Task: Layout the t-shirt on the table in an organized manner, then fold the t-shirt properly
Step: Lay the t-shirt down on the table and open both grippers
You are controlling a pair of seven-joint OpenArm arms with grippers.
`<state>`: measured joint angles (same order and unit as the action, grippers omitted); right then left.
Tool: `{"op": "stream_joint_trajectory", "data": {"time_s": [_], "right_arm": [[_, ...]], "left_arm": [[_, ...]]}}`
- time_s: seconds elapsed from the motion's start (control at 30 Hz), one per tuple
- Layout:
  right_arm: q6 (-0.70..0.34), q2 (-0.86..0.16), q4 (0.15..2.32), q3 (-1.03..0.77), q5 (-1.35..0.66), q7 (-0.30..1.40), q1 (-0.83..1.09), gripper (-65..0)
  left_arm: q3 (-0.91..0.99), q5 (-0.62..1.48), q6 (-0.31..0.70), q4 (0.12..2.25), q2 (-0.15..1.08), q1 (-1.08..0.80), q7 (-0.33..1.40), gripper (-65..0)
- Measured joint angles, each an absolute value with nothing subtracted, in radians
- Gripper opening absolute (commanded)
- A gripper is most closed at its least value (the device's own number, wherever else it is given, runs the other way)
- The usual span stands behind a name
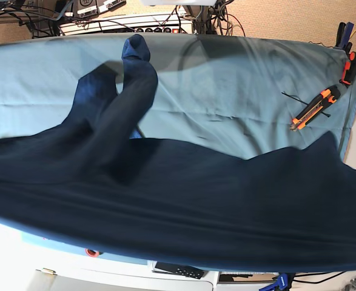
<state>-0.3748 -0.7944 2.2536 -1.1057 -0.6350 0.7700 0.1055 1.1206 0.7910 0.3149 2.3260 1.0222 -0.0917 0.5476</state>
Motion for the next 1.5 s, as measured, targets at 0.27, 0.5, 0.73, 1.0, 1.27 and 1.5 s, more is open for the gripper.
{"op": "stream_joint_trajectory", "data": {"time_s": [0.27,0.5,0.73,1.0,1.27,1.5], "right_arm": [[-0.376,-0.854,2.17,-1.106,-0.662,0.799,0.088,-65.0],[-0.444,-0.826,2.17,-1.106,-0.795,1.035,0.088,-65.0],[-0.447,-0.748,2.166,-1.106,-0.815,1.09,0.088,-65.0],[-0.473,-0.728,2.166,-1.105,-0.878,1.172,0.089,-65.0],[-0.465,-0.724,2.173,-1.113,-0.811,1.253,0.089,-65.0],[-0.495,-0.601,2.286,-1.113,-0.865,1.248,0.1,-65.0]], "left_arm": [[1.121,0.799,0.32,2.325,1.016,-0.091,0.537,-65.0],[1.121,0.846,0.35,2.325,0.974,-0.092,0.564,-65.0],[1.12,0.933,0.42,2.304,0.912,-0.14,0.604,-65.0],[1.018,0.938,0.432,2.181,0.906,-0.186,0.605,-65.0],[0.986,0.854,0.358,2.143,0.901,-0.179,0.635,-65.0],[0.984,0.872,0.408,2.184,0.805,-0.175,0.641,-65.0]]}}
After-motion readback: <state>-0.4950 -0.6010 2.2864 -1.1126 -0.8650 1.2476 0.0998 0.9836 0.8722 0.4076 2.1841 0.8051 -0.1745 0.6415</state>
